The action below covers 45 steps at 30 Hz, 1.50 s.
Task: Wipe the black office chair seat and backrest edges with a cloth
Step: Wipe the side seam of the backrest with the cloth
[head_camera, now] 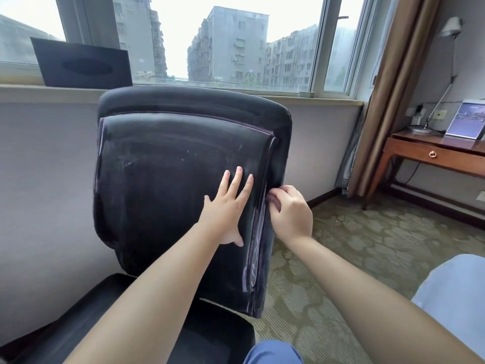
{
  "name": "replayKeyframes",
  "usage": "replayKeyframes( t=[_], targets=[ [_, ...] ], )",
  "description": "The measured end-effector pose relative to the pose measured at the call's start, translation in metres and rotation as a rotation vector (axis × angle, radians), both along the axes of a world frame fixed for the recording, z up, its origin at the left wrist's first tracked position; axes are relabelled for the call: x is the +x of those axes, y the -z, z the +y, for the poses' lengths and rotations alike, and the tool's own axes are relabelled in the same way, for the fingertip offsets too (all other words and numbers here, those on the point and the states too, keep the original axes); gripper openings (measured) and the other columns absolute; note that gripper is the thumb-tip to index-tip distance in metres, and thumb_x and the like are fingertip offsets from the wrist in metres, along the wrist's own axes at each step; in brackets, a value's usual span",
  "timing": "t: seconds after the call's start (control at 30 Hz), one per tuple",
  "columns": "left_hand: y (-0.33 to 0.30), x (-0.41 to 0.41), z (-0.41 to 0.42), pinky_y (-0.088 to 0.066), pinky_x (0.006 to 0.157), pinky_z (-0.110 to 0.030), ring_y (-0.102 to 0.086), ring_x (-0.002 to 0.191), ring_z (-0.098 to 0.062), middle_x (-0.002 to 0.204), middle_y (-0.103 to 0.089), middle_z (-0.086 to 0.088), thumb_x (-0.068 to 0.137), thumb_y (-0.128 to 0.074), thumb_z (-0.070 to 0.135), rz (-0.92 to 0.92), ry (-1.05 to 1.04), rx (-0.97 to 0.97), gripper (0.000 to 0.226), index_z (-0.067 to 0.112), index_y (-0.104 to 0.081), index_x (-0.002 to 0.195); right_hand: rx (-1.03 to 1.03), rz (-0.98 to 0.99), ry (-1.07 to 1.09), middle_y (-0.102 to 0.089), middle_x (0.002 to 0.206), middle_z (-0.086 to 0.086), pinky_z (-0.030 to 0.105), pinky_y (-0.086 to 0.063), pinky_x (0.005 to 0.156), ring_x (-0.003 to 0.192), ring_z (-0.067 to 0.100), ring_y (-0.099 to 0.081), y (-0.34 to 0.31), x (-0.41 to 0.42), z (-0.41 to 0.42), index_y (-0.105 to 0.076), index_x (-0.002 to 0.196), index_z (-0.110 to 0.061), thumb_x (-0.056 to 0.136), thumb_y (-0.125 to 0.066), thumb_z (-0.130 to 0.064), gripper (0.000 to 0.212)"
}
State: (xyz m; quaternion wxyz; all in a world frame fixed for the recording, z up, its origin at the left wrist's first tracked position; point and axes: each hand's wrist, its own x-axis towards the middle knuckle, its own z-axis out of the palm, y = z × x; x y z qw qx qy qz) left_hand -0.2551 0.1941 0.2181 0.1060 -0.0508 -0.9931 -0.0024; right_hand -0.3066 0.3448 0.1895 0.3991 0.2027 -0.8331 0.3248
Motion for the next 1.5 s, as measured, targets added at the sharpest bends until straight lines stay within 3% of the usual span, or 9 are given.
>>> replayKeyframes(
  t=[0.2,0.37,0.57,0.73,0.87,1.03,1.17,1.3,1.5],
  targets=[
    [0.003,-0.003,0.002,-0.025,0.106,-0.067,0.031,0.140,-0.025,0.151,0.037,0.000,0.060,-0.086,0.042,0.000,-0.007,-0.003,0.144,0.025,0.028,0.145,-0.289,-0.082,-0.036,-0.069,0.100,0.003,0.026,-0.050,0.083,0.094,0.018,-0.063,-0.006,0.005,-0.012,-0.070,0.106,-0.009,0.088,-0.062,-0.011,0.019],
    [0.005,-0.005,0.002,-0.026,0.105,-0.068,0.031,0.140,-0.027,0.151,0.038,-0.002,0.059,-0.085,0.045,0.005,-0.018,-0.021,0.145,0.024,0.030,0.144,-0.125,-0.134,-0.082,-0.069,0.099,0.001,0.033,-0.053,0.080,0.092,0.019,-0.064,0.001,0.006,-0.003,-0.070,0.106,-0.012,0.089,-0.061,-0.013,0.019],
    [0.005,-0.003,0.003,-0.026,0.105,-0.068,0.031,0.140,-0.027,0.151,0.038,-0.001,0.059,-0.085,0.047,0.003,-0.013,-0.020,0.145,0.025,0.030,0.144,-0.164,-0.092,-0.062,-0.069,0.101,-0.002,0.024,-0.049,0.075,0.091,0.015,-0.063,-0.030,0.000,-0.003,-0.071,0.102,-0.015,0.090,-0.062,-0.020,0.016],
    [0.005,-0.004,0.003,-0.026,0.105,-0.068,0.031,0.141,-0.027,0.151,0.038,-0.001,0.059,-0.085,0.047,0.005,-0.022,-0.006,0.144,0.025,0.030,0.144,-0.006,-0.146,-0.089,-0.069,0.102,-0.004,0.025,-0.049,0.073,0.091,0.017,-0.064,-0.007,0.011,0.004,-0.070,0.106,-0.017,0.090,-0.060,-0.020,0.019],
    [0.006,-0.002,0.005,-0.024,0.106,-0.068,0.031,0.140,-0.027,0.151,0.038,-0.002,0.059,-0.085,0.046,0.008,-0.018,-0.007,0.145,0.025,0.030,0.144,-0.169,-0.156,-0.043,-0.068,0.102,-0.005,0.029,-0.051,0.075,0.091,0.014,-0.063,-0.027,0.005,0.005,-0.071,0.102,-0.019,0.090,-0.061,-0.023,0.016],
    [0.007,-0.001,0.003,-0.024,0.105,-0.069,0.031,0.140,-0.027,0.151,0.038,-0.001,0.060,-0.086,0.043,0.004,-0.020,0.011,0.144,0.026,0.029,0.145,-0.084,-0.158,-0.101,-0.068,0.103,-0.003,0.027,-0.053,0.071,0.086,0.016,-0.065,-0.012,0.011,-0.001,-0.070,0.106,-0.017,0.091,-0.060,-0.020,0.018],
    [0.008,-0.001,0.005,-0.024,0.106,-0.069,0.031,0.141,-0.027,0.151,0.038,-0.001,0.061,-0.086,0.042,0.016,-0.020,0.013,0.143,0.026,0.029,0.145,-0.066,-0.027,-0.076,-0.069,0.097,-0.005,0.020,-0.046,0.071,0.090,0.013,-0.063,-0.014,0.009,0.003,-0.072,0.099,-0.018,0.088,-0.064,-0.019,0.013],
    [0.009,-0.001,0.004,-0.026,0.106,-0.067,0.030,0.141,-0.026,0.151,0.037,0.000,0.060,-0.086,0.044,0.031,-0.024,0.005,0.143,0.027,0.029,0.144,-0.025,0.038,-0.102,-0.069,0.096,-0.003,0.025,-0.051,0.067,0.086,0.015,-0.064,-0.018,0.007,-0.001,-0.071,0.099,-0.016,0.089,-0.063,-0.020,0.013],
    [0.012,-0.002,0.003,-0.025,0.108,-0.065,0.029,0.142,-0.024,0.152,0.037,0.003,0.060,-0.086,0.044,0.053,-0.034,0.019,0.143,0.028,0.028,0.145,0.198,0.187,-0.081,-0.066,0.085,-0.003,0.029,-0.052,0.051,0.074,0.016,-0.063,-0.001,0.010,0.008,-0.072,0.093,-0.017,0.086,-0.061,-0.022,0.013]
  ],
)
